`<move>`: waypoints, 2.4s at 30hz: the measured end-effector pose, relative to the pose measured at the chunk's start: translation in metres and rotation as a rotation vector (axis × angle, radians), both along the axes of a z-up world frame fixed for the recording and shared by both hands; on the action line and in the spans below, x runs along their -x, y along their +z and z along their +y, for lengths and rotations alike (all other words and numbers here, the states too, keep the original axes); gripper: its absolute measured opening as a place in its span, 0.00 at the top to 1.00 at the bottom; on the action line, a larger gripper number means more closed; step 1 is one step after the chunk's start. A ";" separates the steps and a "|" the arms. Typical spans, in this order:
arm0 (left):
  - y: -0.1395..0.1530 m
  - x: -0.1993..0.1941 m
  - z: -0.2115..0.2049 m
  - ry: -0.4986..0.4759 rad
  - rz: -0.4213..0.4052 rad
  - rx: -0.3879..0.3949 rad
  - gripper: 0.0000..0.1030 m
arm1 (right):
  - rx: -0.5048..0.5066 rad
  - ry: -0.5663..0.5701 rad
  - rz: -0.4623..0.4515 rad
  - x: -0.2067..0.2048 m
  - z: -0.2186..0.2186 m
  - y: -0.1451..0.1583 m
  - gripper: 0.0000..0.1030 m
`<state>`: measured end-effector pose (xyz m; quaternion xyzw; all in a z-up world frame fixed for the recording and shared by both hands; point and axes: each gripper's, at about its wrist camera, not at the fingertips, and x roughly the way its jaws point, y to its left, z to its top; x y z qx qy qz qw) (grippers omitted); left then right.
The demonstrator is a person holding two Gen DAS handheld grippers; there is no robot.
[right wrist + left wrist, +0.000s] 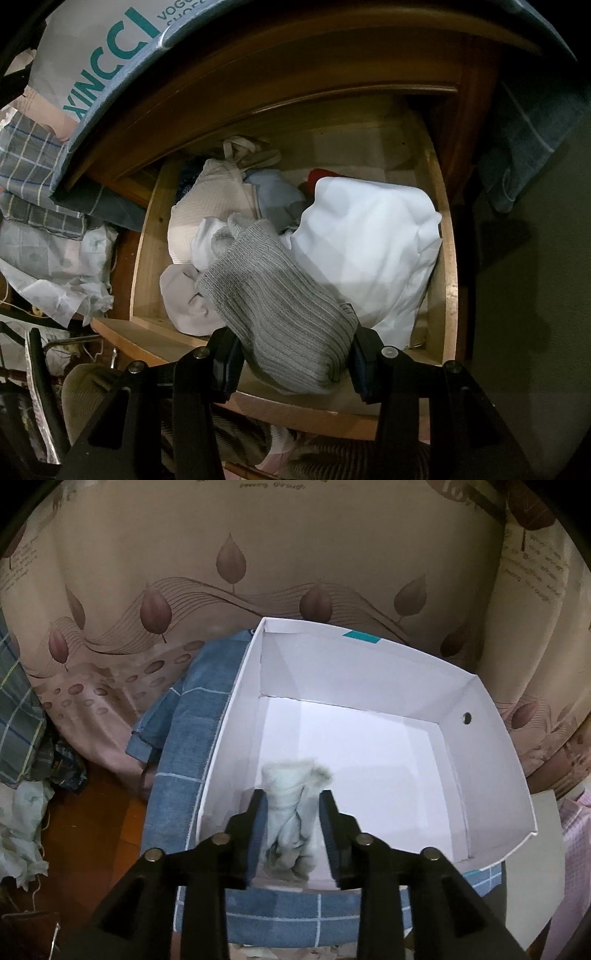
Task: Take underwear out of drawer
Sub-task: 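Bring the open left tool back in front of the drawer, then lift the grey ribbed sock with the right tool and release it into the white box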
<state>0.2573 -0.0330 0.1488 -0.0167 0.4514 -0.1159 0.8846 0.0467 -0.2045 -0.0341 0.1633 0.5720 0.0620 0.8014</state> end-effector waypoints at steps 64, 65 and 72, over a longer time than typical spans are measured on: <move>-0.168 0.181 0.092 0.229 0.006 0.026 0.49 | 0.319 -0.030 -0.255 -0.180 0.020 0.219 0.55; -0.168 0.181 0.092 0.227 0.008 0.030 0.49 | 0.321 -0.036 -0.244 -0.182 0.018 0.215 0.55; -0.168 0.179 0.095 0.228 0.006 0.050 0.49 | 0.351 -0.031 -0.205 -0.189 0.022 0.196 0.51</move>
